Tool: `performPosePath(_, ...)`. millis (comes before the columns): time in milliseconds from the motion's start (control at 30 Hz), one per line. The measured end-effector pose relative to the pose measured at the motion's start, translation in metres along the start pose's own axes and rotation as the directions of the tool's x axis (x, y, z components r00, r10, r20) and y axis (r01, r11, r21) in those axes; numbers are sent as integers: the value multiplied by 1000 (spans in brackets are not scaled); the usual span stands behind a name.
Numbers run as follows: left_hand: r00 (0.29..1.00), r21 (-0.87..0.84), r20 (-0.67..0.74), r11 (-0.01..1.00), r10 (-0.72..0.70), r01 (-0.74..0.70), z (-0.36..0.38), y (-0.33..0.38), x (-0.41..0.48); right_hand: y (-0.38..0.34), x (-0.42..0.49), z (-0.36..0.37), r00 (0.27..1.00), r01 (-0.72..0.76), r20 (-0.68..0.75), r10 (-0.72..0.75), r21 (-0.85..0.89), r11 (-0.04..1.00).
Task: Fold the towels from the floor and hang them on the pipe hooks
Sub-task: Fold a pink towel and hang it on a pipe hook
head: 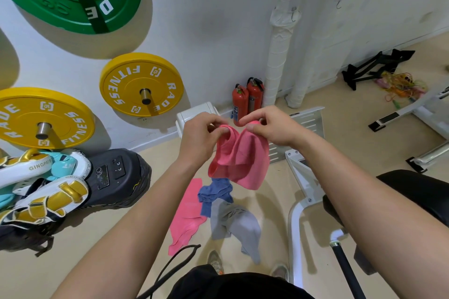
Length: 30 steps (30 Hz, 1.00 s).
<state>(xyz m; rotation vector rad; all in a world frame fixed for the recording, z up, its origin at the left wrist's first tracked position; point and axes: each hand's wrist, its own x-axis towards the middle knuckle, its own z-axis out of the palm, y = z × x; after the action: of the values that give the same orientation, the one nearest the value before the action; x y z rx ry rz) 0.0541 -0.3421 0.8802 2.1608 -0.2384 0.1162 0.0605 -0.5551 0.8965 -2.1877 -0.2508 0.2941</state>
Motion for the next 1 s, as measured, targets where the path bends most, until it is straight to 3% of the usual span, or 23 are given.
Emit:
performPosePath(133, 989, 41, -115, 994, -92, 98, -21, -27, 13, 27, -3, -26, 964, -133, -247, 97, -133, 982)
performPosePath(267, 954, 14, -224, 978, -198, 207, -44, -49, 20, 53, -15, -47, 882, -227, -441, 168, -85, 970)
performPosePath(533, 949, -9, -219, 973, -228, 232, -40, -48, 30, 61, -15, -45, 837, -200, -521, 169, -4, 980)
performPosePath(667, 918, -85, -230, 947, -321, 310, -29, -39, 33, 58, -10, -38, 774, -309, -569, 279, 45, 950)
performPosePath(767, 909, -155, -169, 921, -382, 358, -13, -29, 33, 48, -5, -25, 736, -372, -544, 404, 174, 912)
performPosePath(867, 911, -246, -60, 890, -408, 383, 13, -18, 29, 30, -4, 2, 796, -358, -377, 474, 339, 870)
performPosePath(1000, 941, -292, 47, 896, -335, 334, 38, 7, 10, 8, -6, 34, 856, -291, -248, 454, 494, 819)
